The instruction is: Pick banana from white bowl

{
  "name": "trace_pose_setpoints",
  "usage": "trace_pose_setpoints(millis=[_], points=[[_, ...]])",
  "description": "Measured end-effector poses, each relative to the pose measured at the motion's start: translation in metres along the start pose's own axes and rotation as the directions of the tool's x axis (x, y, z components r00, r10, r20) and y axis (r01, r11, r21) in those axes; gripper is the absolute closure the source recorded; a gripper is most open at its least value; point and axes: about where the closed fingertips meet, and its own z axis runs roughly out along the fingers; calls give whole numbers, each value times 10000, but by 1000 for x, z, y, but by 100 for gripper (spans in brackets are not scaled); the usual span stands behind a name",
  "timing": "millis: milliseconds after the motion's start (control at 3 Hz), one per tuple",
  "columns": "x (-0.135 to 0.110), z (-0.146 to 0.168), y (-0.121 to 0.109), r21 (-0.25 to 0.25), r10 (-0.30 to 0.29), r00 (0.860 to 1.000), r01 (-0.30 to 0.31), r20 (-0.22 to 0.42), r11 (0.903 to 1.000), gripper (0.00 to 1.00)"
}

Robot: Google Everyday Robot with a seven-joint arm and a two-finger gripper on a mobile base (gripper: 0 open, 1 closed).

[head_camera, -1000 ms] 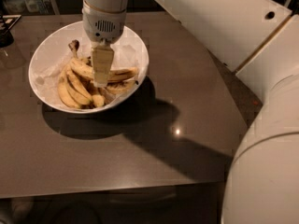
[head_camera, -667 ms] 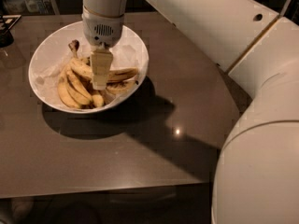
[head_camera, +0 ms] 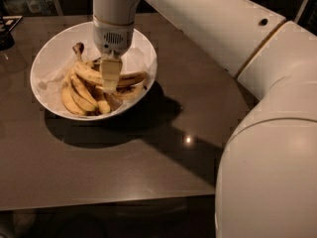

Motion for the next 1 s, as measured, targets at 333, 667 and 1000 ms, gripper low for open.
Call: trace_pose_setpoints(millis=[333, 667, 1000], points=[[-5, 2, -5, 174, -23, 9999, 20, 171, 9998, 78], [-8, 2, -8, 304, -75, 9996, 66, 281, 9995, 99], [2, -24, 18, 789, -47, 9989, 10, 471, 9969, 100]])
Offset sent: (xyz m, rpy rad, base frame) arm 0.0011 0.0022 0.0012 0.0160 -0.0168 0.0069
